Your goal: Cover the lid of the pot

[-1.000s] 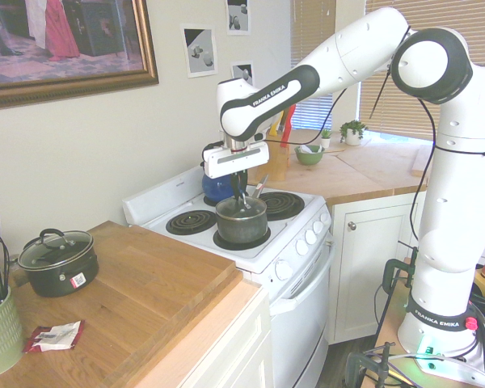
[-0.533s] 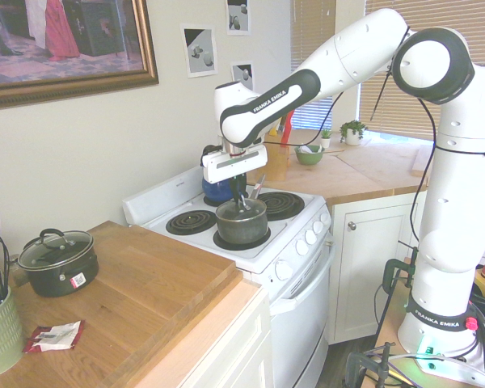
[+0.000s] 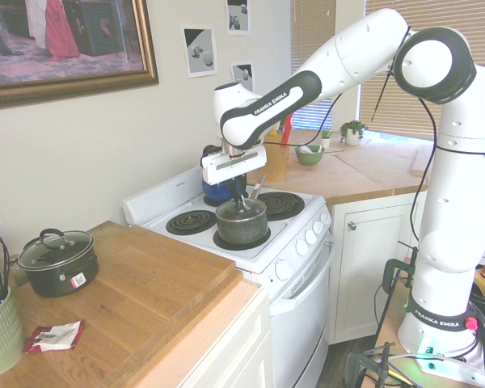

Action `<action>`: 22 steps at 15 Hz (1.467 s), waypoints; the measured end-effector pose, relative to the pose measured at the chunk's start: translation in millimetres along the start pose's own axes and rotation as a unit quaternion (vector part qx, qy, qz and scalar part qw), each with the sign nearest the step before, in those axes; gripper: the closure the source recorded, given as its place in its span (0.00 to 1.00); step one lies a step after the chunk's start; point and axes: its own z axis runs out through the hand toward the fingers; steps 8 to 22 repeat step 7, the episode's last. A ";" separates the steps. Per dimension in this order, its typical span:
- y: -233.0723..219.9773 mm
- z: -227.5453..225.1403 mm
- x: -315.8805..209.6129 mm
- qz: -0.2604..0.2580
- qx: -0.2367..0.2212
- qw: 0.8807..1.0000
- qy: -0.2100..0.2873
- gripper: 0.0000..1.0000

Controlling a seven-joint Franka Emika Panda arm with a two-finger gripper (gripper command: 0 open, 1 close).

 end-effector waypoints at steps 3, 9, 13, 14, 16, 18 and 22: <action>5.0 -2.6 -3.0 -0.001 0.003 1.000 0.001 0.00; 13.4 -50.5 -12.8 -0.003 0.042 0.999 0.013 0.00; 13.4 -50.5 -12.8 -0.003 0.042 0.999 0.013 0.00; 13.4 -50.5 -12.8 -0.003 0.042 0.999 0.013 0.00; 13.4 -50.5 -12.8 -0.003 0.042 0.999 0.013 0.00; 13.4 -50.5 -12.8 -0.003 0.042 0.999 0.013 0.00; 13.4 -50.5 -12.8 -0.003 0.042 0.999 0.013 0.00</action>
